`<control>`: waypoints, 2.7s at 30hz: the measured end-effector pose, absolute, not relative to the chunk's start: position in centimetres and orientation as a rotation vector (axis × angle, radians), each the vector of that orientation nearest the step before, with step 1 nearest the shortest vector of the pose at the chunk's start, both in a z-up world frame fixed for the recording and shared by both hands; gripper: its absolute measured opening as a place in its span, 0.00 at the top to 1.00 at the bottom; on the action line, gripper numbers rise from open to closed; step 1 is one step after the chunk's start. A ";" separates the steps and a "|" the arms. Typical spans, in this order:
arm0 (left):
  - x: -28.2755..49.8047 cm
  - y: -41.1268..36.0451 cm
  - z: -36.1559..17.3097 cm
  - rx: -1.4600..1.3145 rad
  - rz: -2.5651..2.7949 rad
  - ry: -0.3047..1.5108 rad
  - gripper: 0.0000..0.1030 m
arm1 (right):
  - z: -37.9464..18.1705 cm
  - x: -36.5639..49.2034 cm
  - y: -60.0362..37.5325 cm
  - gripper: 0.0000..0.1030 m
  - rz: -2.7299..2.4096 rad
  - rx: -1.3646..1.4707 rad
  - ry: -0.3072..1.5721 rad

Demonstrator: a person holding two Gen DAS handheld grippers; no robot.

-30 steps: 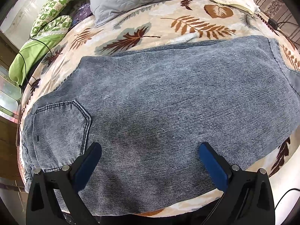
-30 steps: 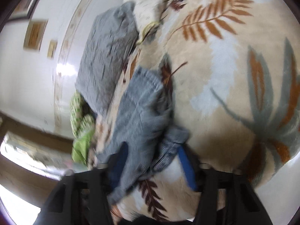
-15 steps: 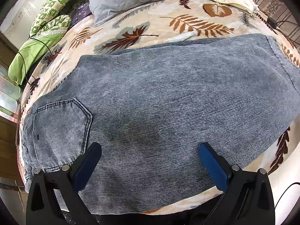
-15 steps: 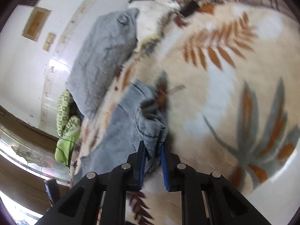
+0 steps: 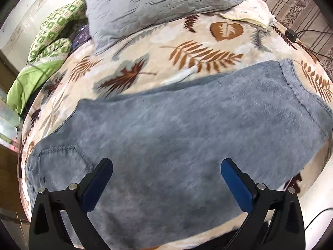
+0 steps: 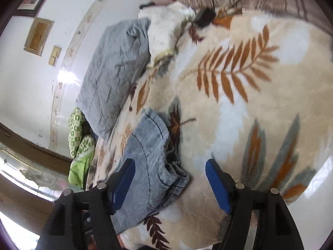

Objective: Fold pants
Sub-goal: 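Lift the hem with the right gripper and fold the legs over onto the seat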

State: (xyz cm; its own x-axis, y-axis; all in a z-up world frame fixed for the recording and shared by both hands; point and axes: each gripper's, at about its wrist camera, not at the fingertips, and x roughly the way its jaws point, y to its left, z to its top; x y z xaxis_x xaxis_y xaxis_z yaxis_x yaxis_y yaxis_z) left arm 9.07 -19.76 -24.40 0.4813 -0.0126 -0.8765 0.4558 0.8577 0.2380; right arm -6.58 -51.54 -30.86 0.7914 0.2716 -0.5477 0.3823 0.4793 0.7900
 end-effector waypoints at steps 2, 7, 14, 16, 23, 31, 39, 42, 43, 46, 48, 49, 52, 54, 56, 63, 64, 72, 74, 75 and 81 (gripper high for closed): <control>9.4 -20.9 -24.6 0.483 -0.311 1.033 0.00 | -31.7 -5.2 -51.2 0.29 -0.022 1.114 0.739; 10.2 -22.5 -26.2 0.506 -0.288 1.055 0.00 | -33.1 -3.8 -49.8 0.29 0.032 1.181 0.776; 11.0 -22.6 -27.4 0.484 -0.279 1.094 0.00 | -34.1 -1.8 -48.7 0.71 0.014 1.213 0.802; 10.8 -22.3 -27.1 0.489 -0.271 1.079 0.00 | -34.3 -1.8 -48.5 0.74 -0.002 1.214 0.790; 8.6 -21.0 -23.6 0.471 -0.280 0.926 0.00 | -34.3 -2.9 -48.3 0.74 0.000 1.218 0.778; 7.4 -18.7 -19.8 0.412 -0.280 0.806 0.00 | -32.8 -3.0 -46.7 0.65 -0.024 1.131 0.807; 7.9 -18.0 -19.5 0.384 -0.287 0.808 0.00 | -32.5 -3.4 -46.1 0.42 -0.023 1.131 0.771; 8.3 -18.1 -20.6 0.385 -0.287 0.840 0.00 | -32.6 -3.4 -46.1 0.42 -0.018 1.129 0.766; 8.5 -18.2 -21.1 0.382 -0.290 0.857 0.00 | -32.6 -3.4 -46.1 0.42 -0.015 1.124 0.764; 9.9 -18.4 -23.8 0.388 -0.284 0.954 0.00 | -32.6 -3.3 -46.0 0.44 -0.015 1.098 0.764; 10.7 -18.2 -25.7 0.379 -0.270 1.022 0.00 | -32.7 -3.1 -46.0 0.60 -0.049 1.079 0.777; 11.2 -18.0 -26.9 0.376 -0.264 1.063 0.00 | -32.8 -3.0 -46.2 0.73 -0.070 1.066 0.790; 12.1 -17.1 -28.5 0.302 -0.273 1.128 0.00 | -33.0 -2.9 -46.5 0.81 -0.079 1.088 0.787; 12.2 -16.9 -28.1 0.302 -0.269 1.147 0.00 | -32.5 -2.7 -46.3 0.83 -0.092 1.057 0.791; 12.0 -16.7 -27.6 0.325 -0.254 1.126 0.00 | -31.2 -2.4 -46.0 0.85 -0.103 1.003 0.781; 12.0 -12.3 -23.5 0.238 -0.208 1.072 0.00 | -24.5 0.0 -43.0 0.85 -0.056 0.815 0.750; 12.1 -11.5 -23.0 0.226 -0.199 1.062 0.00 | -23.8 0.4 -42.4 0.85 -0.046 0.790 0.749; 11.7 -3.9 -19.1 0.161 -0.090 0.973 0.00 | -19.5 6.5 -31.0 0.85 0.126 0.512 0.843; 11.4 -2.0 -18.7 0.148 -0.061 0.955 0.00 | -20.5 7.4 -28.2 0.85 0.166 0.485 0.896; 11.2 -0.7 -18.5 0.138 -0.042 0.946 0.00 | -21.4 8.1 -26.5 0.84 0.192 0.481 0.938; 10.7 4.0 -18.9 0.090 0.029 0.958 0.00 | -27.0 9.4 -19.5 0.75 0.286 0.427 1.132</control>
